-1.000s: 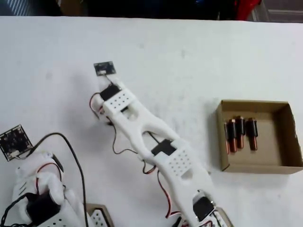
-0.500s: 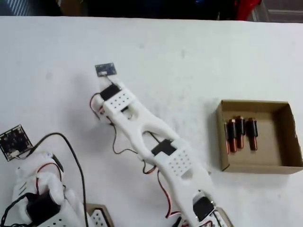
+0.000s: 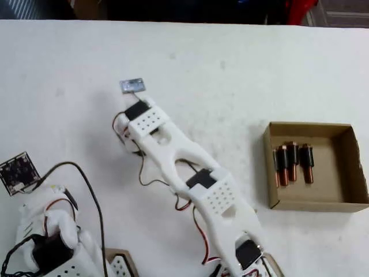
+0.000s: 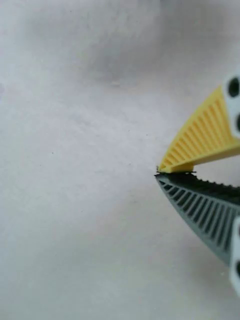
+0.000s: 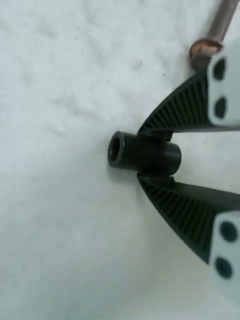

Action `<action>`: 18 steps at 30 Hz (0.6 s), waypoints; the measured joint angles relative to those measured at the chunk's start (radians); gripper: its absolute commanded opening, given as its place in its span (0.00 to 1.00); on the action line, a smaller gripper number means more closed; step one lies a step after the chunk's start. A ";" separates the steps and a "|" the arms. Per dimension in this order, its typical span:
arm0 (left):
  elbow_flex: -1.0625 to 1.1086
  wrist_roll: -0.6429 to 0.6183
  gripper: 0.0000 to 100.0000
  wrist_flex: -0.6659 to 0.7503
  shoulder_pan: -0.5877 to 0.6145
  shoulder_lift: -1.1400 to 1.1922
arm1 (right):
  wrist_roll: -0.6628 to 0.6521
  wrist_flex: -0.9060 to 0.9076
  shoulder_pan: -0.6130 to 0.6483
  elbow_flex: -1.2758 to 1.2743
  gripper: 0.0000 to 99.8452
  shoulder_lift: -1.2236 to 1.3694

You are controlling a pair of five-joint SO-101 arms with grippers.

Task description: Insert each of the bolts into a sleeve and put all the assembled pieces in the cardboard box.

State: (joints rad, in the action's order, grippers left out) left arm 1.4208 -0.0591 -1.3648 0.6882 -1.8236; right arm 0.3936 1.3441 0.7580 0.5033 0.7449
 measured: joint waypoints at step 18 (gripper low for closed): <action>0.000 0.000 0.02 0.000 0.000 0.000 | -0.209 0.265 -0.034 0.043 0.08 -0.097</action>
State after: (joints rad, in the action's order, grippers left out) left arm 1.4208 -0.0591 -1.3648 0.6882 -1.8236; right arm 0.1849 1.6095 0.7242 0.5462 0.6483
